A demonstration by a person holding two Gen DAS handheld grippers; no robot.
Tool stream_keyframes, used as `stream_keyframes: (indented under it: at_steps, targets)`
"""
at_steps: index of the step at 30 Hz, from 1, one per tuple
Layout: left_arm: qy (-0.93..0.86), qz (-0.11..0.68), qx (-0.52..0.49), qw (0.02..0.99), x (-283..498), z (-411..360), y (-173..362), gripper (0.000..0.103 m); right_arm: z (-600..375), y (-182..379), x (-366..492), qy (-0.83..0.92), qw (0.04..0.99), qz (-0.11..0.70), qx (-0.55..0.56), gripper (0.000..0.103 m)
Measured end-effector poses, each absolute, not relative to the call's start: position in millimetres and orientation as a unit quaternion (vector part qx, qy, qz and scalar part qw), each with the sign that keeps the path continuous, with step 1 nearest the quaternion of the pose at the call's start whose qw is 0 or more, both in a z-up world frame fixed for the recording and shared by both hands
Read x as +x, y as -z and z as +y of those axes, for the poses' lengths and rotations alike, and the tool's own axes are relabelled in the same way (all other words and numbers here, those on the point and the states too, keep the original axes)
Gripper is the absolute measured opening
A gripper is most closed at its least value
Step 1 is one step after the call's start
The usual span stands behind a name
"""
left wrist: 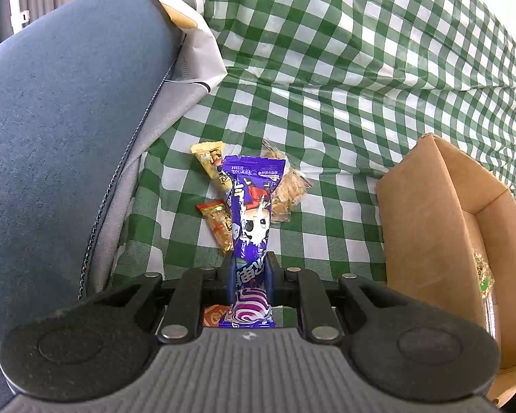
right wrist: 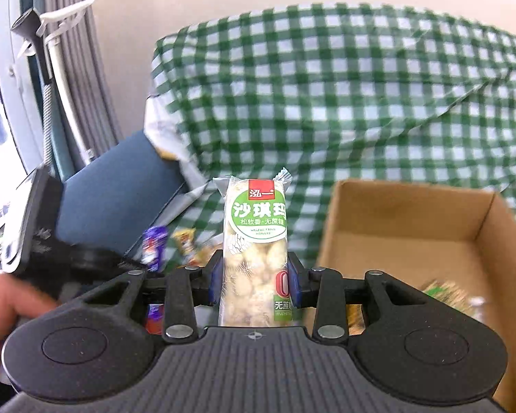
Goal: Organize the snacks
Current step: 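Carry the purple candy bar and white cake packet over the box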
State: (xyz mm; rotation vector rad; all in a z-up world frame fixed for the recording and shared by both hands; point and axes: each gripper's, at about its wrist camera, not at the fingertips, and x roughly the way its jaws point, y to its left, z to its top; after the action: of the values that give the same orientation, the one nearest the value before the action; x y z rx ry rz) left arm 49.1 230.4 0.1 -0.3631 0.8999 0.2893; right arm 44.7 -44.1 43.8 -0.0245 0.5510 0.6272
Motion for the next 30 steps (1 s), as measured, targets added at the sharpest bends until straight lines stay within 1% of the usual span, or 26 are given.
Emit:
stream_keyframes:
  at_steps: [4,8,11,16,24,30]
  targets:
    - [-0.136,0.429,-0.169,0.877,51,229,-1,0.017,-73,-45,65,-0.271,0.928,0.254,-0.025,0.038]
    - [-0.133,0.42,-0.165,0.882,53,224,-3,0.017,-102,-31,81,-0.233,0.938,0.259,-0.005,0.038]
    - [-0.127,0.406,-0.166,0.89,55,216,-9,0.017,-119,-19,87,-0.204,0.938,0.28,0.001,0.038]
    - [-0.108,0.378,-0.172,0.903,58,196,-19,0.017,-146,-19,85,-0.175,0.949,0.262,0.0,0.038]
    - [-0.065,0.318,-0.157,0.933,57,142,-38,0.017,-193,-24,76,-0.143,0.956,0.257,0.019,0.038]
    - [-0.012,0.275,-0.141,0.951,59,93,-47,0.017,-218,-22,68,-0.12,0.96,0.253,0.011,0.038]
